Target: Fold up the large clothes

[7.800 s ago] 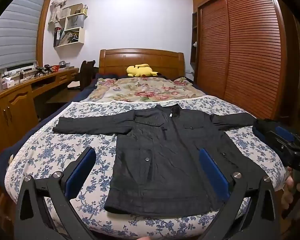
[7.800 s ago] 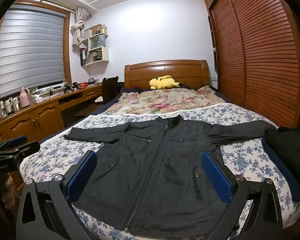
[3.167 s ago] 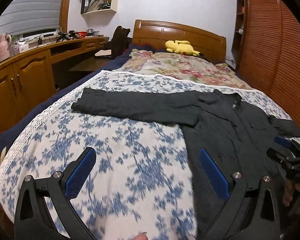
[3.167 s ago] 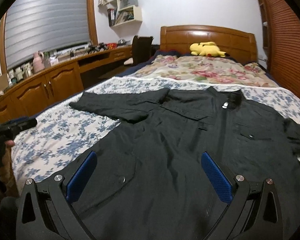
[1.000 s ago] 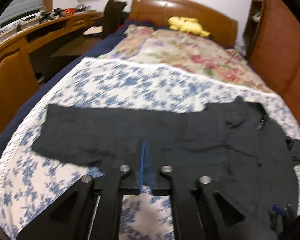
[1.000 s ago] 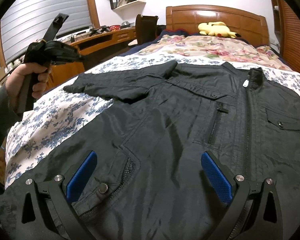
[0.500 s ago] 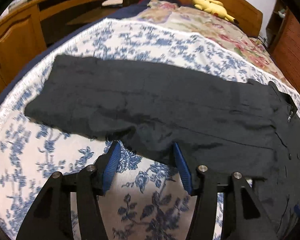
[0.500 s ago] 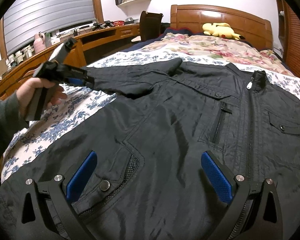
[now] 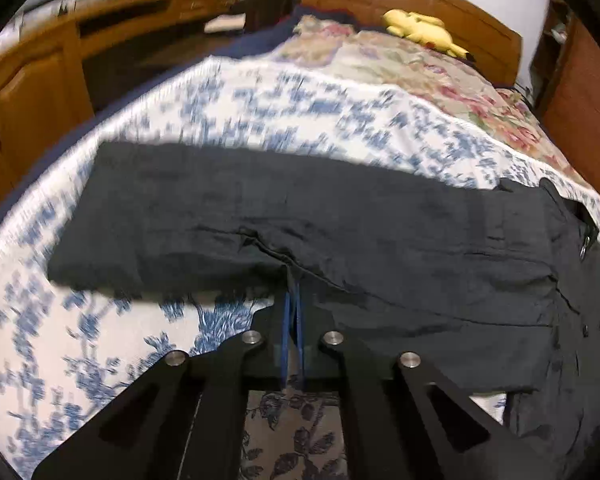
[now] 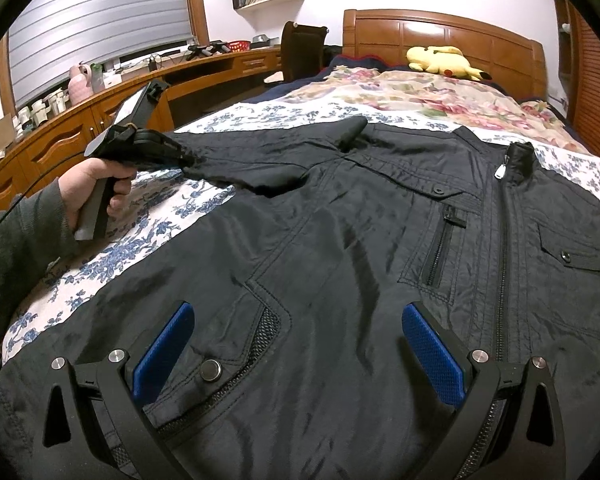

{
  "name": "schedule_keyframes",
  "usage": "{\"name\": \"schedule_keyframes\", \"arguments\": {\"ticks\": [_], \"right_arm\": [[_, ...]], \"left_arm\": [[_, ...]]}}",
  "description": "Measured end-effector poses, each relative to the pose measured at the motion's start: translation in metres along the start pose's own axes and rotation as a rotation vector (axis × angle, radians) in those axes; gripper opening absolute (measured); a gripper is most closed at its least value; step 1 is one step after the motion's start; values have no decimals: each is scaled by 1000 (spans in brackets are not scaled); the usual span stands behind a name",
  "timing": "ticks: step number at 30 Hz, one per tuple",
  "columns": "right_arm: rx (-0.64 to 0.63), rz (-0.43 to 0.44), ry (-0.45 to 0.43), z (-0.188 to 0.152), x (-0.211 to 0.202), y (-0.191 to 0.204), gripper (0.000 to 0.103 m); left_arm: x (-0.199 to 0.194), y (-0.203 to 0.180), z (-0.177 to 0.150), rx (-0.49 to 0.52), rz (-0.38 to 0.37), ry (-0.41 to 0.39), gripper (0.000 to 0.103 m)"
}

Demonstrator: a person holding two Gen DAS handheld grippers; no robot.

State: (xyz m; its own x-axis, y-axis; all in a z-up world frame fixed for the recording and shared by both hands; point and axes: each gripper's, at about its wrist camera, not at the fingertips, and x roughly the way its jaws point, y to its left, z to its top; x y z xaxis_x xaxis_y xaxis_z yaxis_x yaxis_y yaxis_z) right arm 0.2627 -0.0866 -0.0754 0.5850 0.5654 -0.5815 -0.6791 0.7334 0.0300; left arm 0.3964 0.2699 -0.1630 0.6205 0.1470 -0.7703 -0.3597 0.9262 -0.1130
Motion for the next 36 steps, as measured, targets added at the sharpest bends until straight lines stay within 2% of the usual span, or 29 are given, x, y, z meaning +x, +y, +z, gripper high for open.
{"name": "schedule_keyframes", "arguments": {"ticks": [6,12,18,23,25,27,31,34,36], "right_arm": [[36,11,-1,-1,-8,-8,103],[32,-34,-40,-7,-51,-21,103],[75,-112,-76,-17,-105,-52,103],[93,-166,-108,-21,-141,-62,103],[92,-181,-113,-22,-149,-62,103],[94,-194,-117,-22,-155,-62,103],[102,-196,-109,-20,-151,-58,103],[103,-177,-103,-19,-144,-53,103],[96,-168,-94,-18,-138,-50,103]], "left_arm": [[-70,-54,14,96,-52,-103,2],[-144,-132,8,226,-139,-167,2],[-187,-213,-21,364,-218,-181,2],[-200,-253,-51,453,-258,-143,2],[-203,-258,-66,488,-262,-136,7],[-209,-254,-80,491,-280,-135,21],[-228,-243,-110,505,-290,-157,24],[-242,-226,-127,493,-308,-171,33],[-252,-214,-138,481,-321,-180,33]]}}
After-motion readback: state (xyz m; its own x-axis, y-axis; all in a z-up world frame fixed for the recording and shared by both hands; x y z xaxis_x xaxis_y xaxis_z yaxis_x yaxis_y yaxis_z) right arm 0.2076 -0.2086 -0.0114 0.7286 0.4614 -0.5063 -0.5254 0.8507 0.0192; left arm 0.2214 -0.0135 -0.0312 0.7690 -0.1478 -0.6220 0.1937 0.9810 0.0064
